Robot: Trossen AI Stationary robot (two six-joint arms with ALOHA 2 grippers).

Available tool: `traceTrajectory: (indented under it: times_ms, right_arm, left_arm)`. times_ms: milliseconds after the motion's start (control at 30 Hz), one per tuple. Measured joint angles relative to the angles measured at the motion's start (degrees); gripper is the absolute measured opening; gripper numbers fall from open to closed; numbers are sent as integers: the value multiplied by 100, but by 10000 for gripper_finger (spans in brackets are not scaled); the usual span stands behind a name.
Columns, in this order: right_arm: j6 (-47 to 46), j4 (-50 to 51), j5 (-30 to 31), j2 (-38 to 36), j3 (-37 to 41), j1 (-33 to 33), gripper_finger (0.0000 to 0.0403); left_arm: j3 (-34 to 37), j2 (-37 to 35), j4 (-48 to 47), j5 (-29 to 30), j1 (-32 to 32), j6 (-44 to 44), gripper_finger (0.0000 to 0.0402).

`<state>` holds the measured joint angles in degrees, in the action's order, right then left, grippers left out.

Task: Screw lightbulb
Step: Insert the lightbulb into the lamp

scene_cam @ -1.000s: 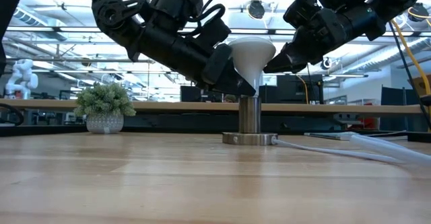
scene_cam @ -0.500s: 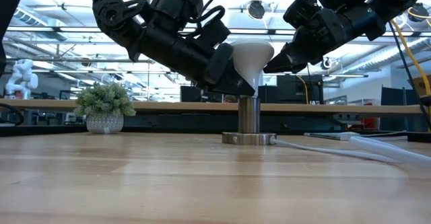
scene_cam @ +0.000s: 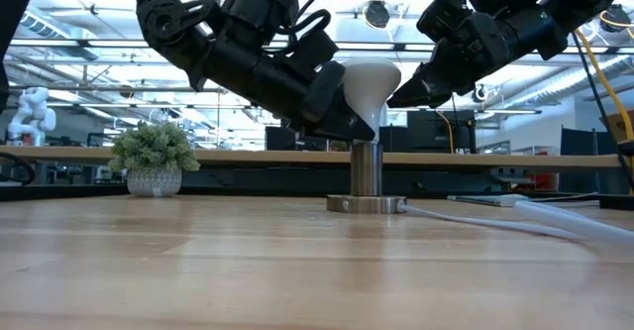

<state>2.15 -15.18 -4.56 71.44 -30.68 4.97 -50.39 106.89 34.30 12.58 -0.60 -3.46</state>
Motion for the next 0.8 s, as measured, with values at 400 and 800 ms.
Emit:
traceTrajectory:
  times_ms: [400, 800]
  right_arm:
    - [-1, 0, -1, 0, 0, 0, 167]
    - [-173, 7, -2, 0, 0, 0, 167]
  left_arm:
    - [0, 2, -2, 42, 64, -101, 179]
    - [0, 2, -2, 52, -76, -340, 179]
